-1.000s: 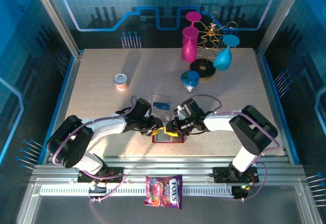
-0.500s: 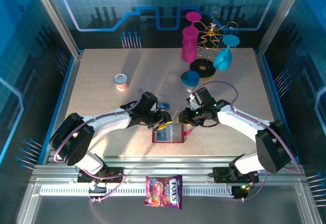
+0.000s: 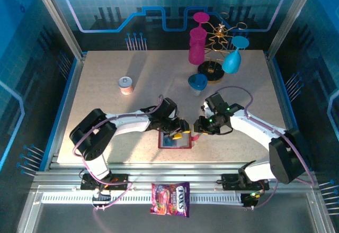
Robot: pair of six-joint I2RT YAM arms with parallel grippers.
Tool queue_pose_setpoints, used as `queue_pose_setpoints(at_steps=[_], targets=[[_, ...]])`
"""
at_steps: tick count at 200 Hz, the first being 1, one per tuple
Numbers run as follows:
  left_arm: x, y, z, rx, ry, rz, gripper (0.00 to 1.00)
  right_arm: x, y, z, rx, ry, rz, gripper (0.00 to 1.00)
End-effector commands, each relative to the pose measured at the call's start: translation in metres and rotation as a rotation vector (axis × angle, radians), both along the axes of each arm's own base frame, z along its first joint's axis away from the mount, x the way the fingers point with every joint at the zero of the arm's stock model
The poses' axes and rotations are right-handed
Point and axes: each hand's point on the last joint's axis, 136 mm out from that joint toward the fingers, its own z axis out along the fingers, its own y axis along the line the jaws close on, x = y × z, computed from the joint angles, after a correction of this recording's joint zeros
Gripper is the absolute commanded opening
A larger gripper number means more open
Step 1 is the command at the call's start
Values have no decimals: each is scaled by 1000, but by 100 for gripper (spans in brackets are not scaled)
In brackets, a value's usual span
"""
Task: Take the credit cards out of the card holder
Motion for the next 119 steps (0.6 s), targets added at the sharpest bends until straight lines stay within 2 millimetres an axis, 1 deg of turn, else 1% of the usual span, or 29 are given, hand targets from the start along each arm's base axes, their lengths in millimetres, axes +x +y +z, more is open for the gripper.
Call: queue_pose_setpoints(at_steps=[1,31,66,98,119], targets=[[1,-11,11,-40,-6,-21,51,-5,-3,-7,3,28,0,35],[2,-7,14,-27,-22,-14,52,-7,-8,-19,-35,45,6,35],[2,-3,15,-19,-30,-5,52,-6,-5,-26,-30,58,13,33],[6,6,21,-8,-54,20,52,-4,-1,-28,-9,60,12,28],[8,16,24,5,-71,38,52,-4,1,-29,0,63,13,22]])
